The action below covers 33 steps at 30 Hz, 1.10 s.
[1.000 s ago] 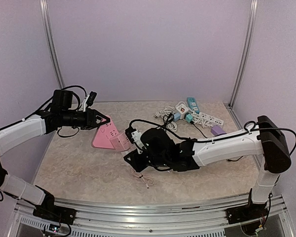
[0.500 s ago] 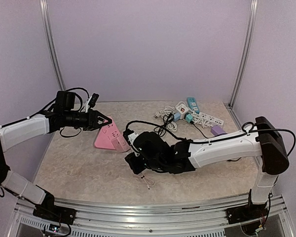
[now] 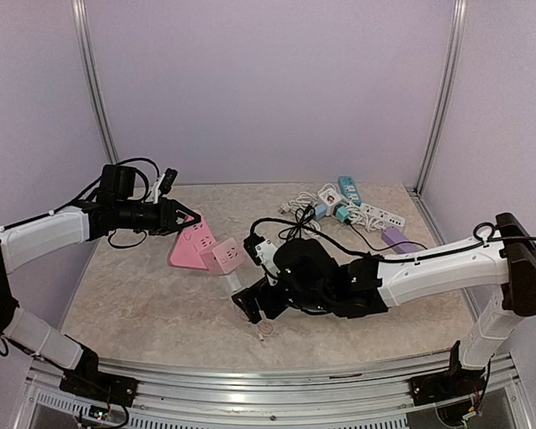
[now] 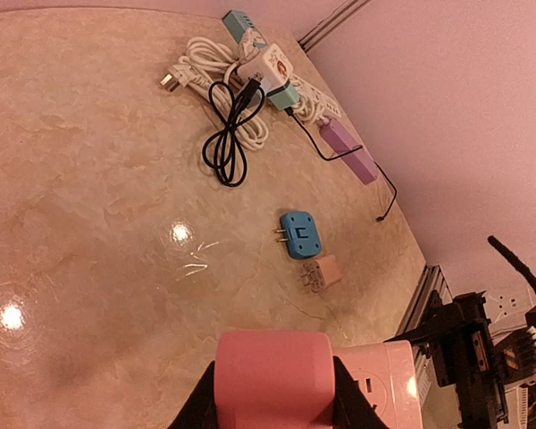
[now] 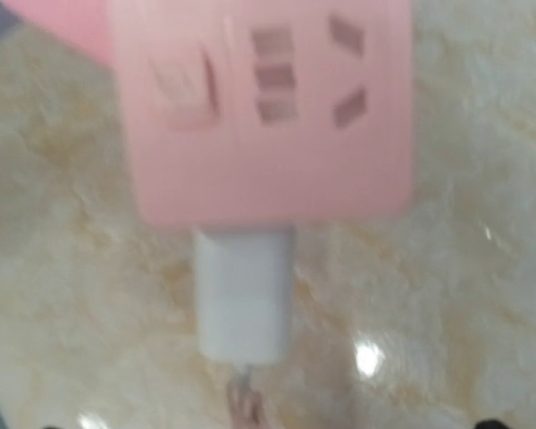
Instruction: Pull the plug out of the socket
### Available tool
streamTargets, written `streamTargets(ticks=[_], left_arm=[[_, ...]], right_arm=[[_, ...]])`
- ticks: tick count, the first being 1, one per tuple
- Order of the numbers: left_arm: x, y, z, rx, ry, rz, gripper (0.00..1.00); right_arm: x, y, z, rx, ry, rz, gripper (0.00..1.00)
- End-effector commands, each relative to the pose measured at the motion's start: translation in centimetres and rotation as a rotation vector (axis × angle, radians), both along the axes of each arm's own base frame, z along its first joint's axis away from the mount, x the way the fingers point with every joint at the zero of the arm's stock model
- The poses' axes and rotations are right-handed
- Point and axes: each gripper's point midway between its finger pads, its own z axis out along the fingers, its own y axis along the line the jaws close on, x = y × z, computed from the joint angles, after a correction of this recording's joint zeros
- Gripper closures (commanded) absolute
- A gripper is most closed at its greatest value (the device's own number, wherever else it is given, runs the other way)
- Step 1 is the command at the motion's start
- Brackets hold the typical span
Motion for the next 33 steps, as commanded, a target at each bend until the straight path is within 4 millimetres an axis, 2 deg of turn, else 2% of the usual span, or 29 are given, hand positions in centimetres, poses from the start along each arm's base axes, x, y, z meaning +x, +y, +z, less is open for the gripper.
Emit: streamTargets(ticks=[1,4,8,12,16,23,29,33], left_arm=[[0.1,-0.6,1.2,-0.036,-0.038,-0.031,1.00],[0.0,-0.7,1.2,-0.027,-0.051,-0.027,1.00],[-0.3,-1.1,1.3,-0.023,-0.062,-0.041,1.00],[-1.0,-2.0,1.4,-0.021,-0.070,-0.072,1.00],[-1.5,-2.5,1.7,-0.016,-0.082,-0.086,1.00],[-2.0,-2.9,2.1,-0.017,-0.096,-0.101,1.00],[-2.0,-2.9,2.2,-0.020,-0.096,-0.104,1.00],[-2.0,-2.9,2.3,-0.019,-0.102,-0.102,1.00]], right_arm=[[0.8,0.2,2.9,0.065,-0.032,-0.001,0.00],[1.5,1.3,4.4,0.090,-0.043,0.004,0.00],[2.4,2.6,5.1,0.112,-0.037,0.013,0.00],[3.6,2.8,4.7,0.118,-0.020,-0.014,0.00],[4.7,2.8,3.5,0.052,-0.020,-0.054,0.00],[4.9,4.0,2.5,0.025,-0.014,-0.038,0.01],[5.0,5.0,1.5,-0.007,-0.008,-0.049,0.07],[4.9,5.4,1.3,-0.009,-0.005,-0.051,0.20]])
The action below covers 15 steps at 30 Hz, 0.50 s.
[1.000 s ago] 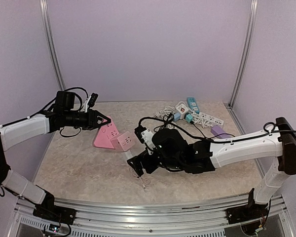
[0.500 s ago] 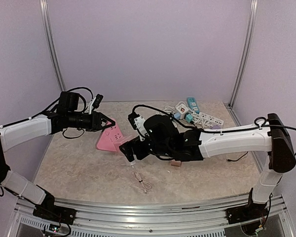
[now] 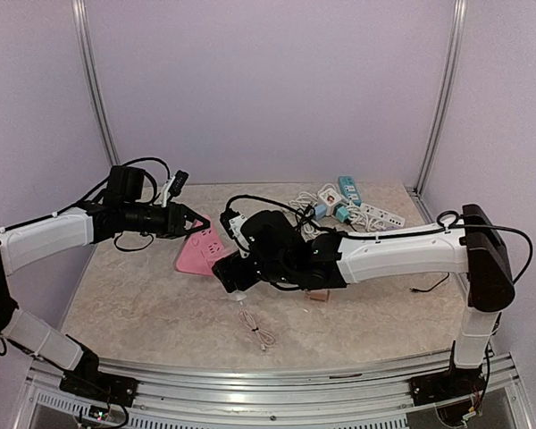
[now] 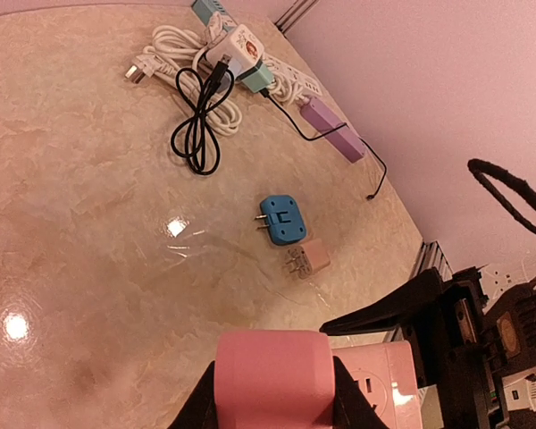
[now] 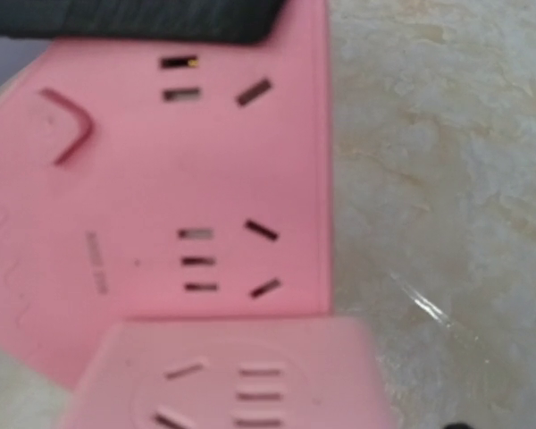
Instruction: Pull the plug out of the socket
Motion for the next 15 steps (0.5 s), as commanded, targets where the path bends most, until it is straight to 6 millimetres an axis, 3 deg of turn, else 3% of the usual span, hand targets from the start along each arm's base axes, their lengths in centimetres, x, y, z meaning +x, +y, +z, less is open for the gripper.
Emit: streamTargets(ticks=[1,15], left_arm=[[-0.4,-0.4,2.4,-0.040,-0.067,-0.021,1.00],[-1.4,-1.1,3.4,-0.058,-0.107,-0.080,1.00]], right_arm=[[-0.3,0.4,-0.8,-0.025,0.013,-0.006,0.24],[-1.3,0.2,0.4,0.086,0.047,0.090,0.83]])
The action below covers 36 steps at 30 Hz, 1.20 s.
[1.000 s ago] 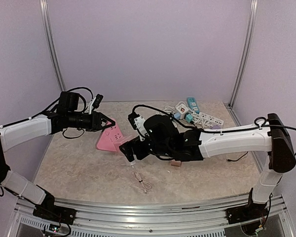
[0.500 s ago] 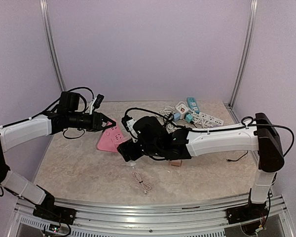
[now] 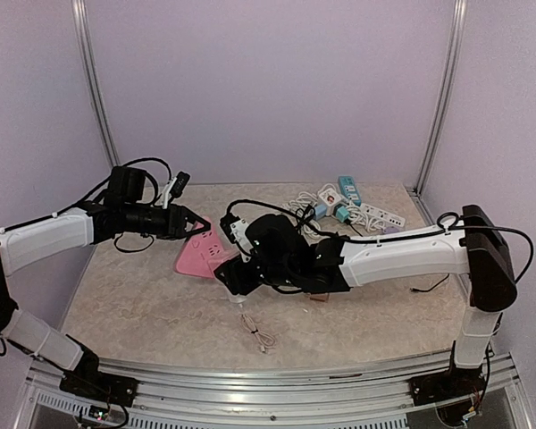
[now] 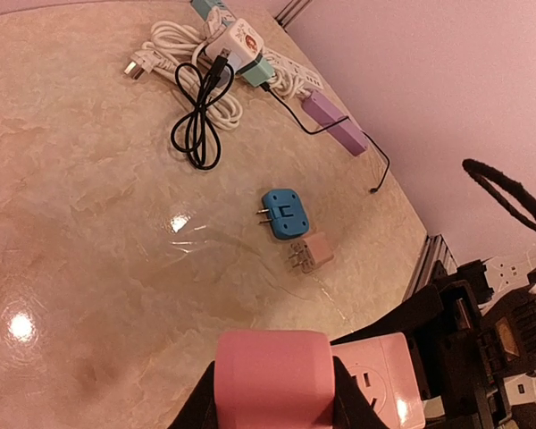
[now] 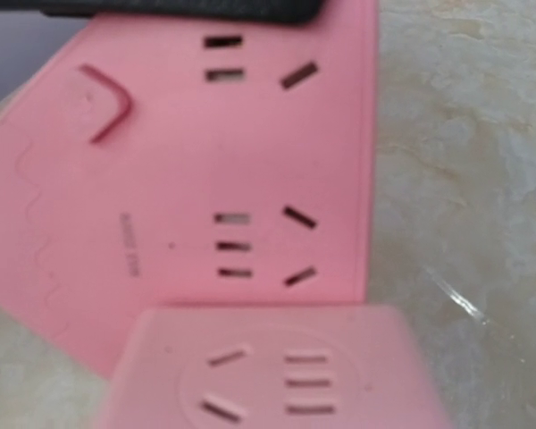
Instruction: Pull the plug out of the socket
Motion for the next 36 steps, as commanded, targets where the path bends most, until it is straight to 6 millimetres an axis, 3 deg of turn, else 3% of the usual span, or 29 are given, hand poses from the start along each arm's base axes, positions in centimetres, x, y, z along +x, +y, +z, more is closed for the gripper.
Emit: streamTargets(ticks=[1,4,15,25,31,36], left_arm=[[-1.3,-1.2,3.7,-0.076,-0.104,-0.079,1.00],[-1.6,-1.4,4.0,-0.075,-0.119,-0.093,1.00],[-2.1,-1.5,4.5,-0.059,-0.162,-0.099,1.00],[-0.5,-0.5,3.1,0.001,-0.125,-0.003,1.00],[0.2,0.1,2.4,0.004,-0.090,0.028,1.00],[0.5,0.6,2.3,0.001,-0.080,0.047,1.00]], right_arm=[[-0.8,-0.1,1.1,0.053,0.021,0.052,0.87],[-0.7,-0.3,1.3,0.073,0.033,0.068,1.00],[-1.4,-0.4,1.7,0.137,0.072,0.137,1.00],[1.0,-2.2,-0.7,-0.051,0.032,-0.108,1.00],[0.9,-2.9,-2.6,-0.119,0.043,-0.207,1.00],[0.8,-3.0,-2.6,-0.163,0.006,-0.263,1.00]])
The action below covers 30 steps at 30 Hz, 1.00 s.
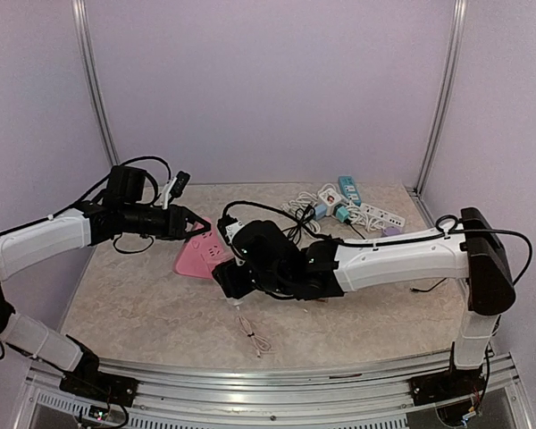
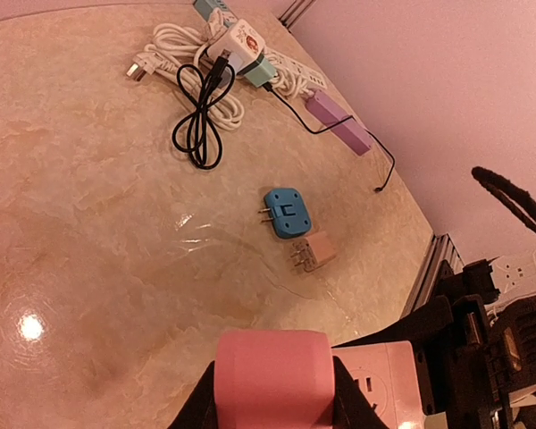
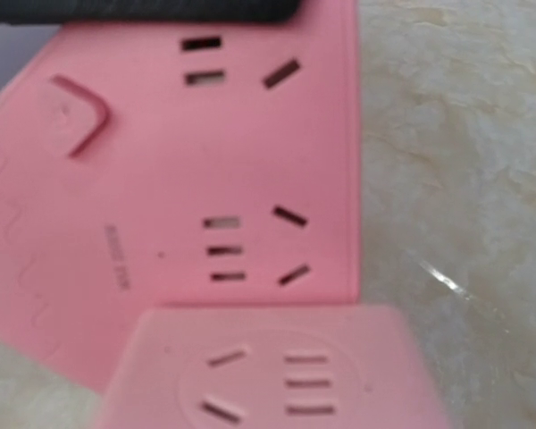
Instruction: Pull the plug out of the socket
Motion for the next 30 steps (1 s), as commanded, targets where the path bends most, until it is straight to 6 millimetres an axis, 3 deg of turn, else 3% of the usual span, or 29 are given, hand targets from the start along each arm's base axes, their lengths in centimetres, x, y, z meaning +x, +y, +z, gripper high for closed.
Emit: streamTargets(ticks=[1,8,18,30], left_arm=[[1.1,0.8,1.9,-0.029,-0.055,0.034,1.00],[1.0,0.7,2.0,-0.037,-0.055,0.024,1.00],[0.1,-0.1,2.8,-0.060,-0.087,-0.030,1.00],[-0.6,-1.0,2.9,-0.061,-0.103,-0.078,1.00]], right_arm=[[1.1,-2.6,-2.8,-0.140,0.004,-0.163,1.00],[0.8,-2.2,-1.9,-0.115,-0.004,-0.155,1.00],[-0.4,-1.0,1.2,0.095,0.019,0.074,1.00],[-1.1,-0.4,0.9,0.195,0.110,0.196,1.00]])
